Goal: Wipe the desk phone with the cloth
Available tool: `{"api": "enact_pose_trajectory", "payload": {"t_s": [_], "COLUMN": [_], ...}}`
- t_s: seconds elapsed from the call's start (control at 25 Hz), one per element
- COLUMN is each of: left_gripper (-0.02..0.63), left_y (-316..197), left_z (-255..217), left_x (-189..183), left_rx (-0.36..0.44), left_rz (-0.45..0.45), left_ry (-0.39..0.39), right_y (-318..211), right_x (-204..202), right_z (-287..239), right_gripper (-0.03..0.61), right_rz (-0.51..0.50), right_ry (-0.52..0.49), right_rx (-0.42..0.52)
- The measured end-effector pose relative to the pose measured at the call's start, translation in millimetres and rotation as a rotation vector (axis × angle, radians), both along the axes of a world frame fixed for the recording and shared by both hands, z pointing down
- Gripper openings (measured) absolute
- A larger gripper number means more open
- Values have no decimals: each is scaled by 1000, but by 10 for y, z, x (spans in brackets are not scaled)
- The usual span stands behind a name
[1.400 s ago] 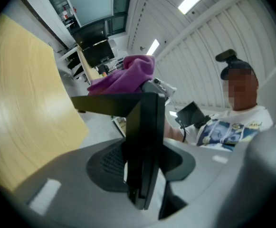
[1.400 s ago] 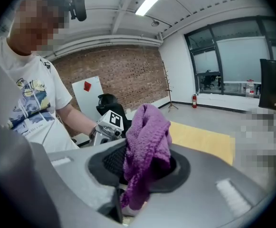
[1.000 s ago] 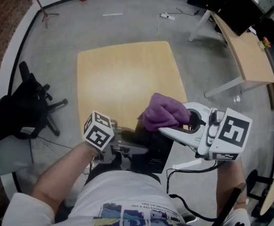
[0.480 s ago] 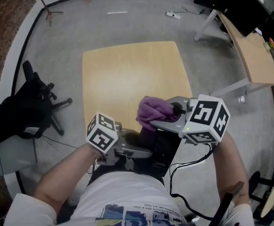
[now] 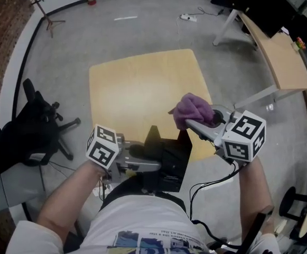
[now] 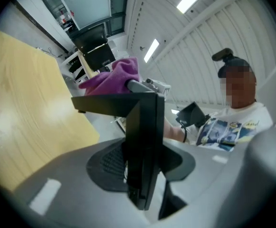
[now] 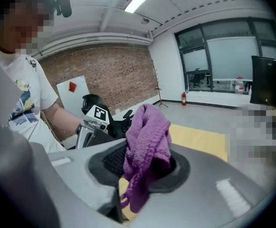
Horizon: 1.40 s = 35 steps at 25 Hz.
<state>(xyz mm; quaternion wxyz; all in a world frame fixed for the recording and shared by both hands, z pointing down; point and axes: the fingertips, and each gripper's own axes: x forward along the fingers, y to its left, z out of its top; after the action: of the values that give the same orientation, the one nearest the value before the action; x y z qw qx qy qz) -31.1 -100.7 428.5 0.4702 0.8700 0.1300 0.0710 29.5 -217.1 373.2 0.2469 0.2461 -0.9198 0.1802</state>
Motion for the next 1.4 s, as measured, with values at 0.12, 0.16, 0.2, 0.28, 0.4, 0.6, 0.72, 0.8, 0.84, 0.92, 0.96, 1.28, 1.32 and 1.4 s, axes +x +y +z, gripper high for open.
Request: {"api": "enact_pose_trajectory", "payload": {"t_s": [0.12,0.16,0.2,0.28,0.4,0.6,0.72,0.8,0.84,0.92,0.96,1.28,1.32,1.4], "left_gripper": [183,183,183,183,181,181,182,182,181,181,181,183,181,181], "left_y": [-139,-177,-212,-273,-348,-404,-426,-442,-452,-469,-477,-514,-507,-491], "left_z": [-14,-18,-21,-22,-17,-37,-63,-79,-85,-93,-95,-106,-114,-142], "left_x": [-77,-93,-105,-127,-133,-30,3,12,15,13,12,84,88,115], "left_rx": [-5,-6,-7,-16,-41,-57,-63,-65,-66,-64,-62,-81,-83,-82], "left_rz": [-23,-28,-32,-40,-59,-69,-78,-85,-89,-93,-95,-112,-111,-108], "left_ry": [-9,-8,-6,3,24,37,42,45,46,44,42,46,50,56], "right_y": [63,93,126,210,367,563,717,837,893,1000,1052,1199,1123,960], "right_x": [210,279,338,399,337,237,217,212,214,211,208,362,390,412], "right_z": [-18,-10,0,43,127,239,338,412,448,520,554,651,602,494], "right_gripper": [109,108,109,108,108,108,107,107,107,107,107,107,107,107], "right_rz": [63,88,113,155,184,195,180,165,158,141,129,109,134,166], "right_ry": [-25,-37,-53,-89,-160,-260,-279,-284,-285,-280,-274,-235,-254,-303], "right_rx": [9,8,5,-7,-34,-89,-125,-147,-157,-175,-183,-194,-171,-136]}}
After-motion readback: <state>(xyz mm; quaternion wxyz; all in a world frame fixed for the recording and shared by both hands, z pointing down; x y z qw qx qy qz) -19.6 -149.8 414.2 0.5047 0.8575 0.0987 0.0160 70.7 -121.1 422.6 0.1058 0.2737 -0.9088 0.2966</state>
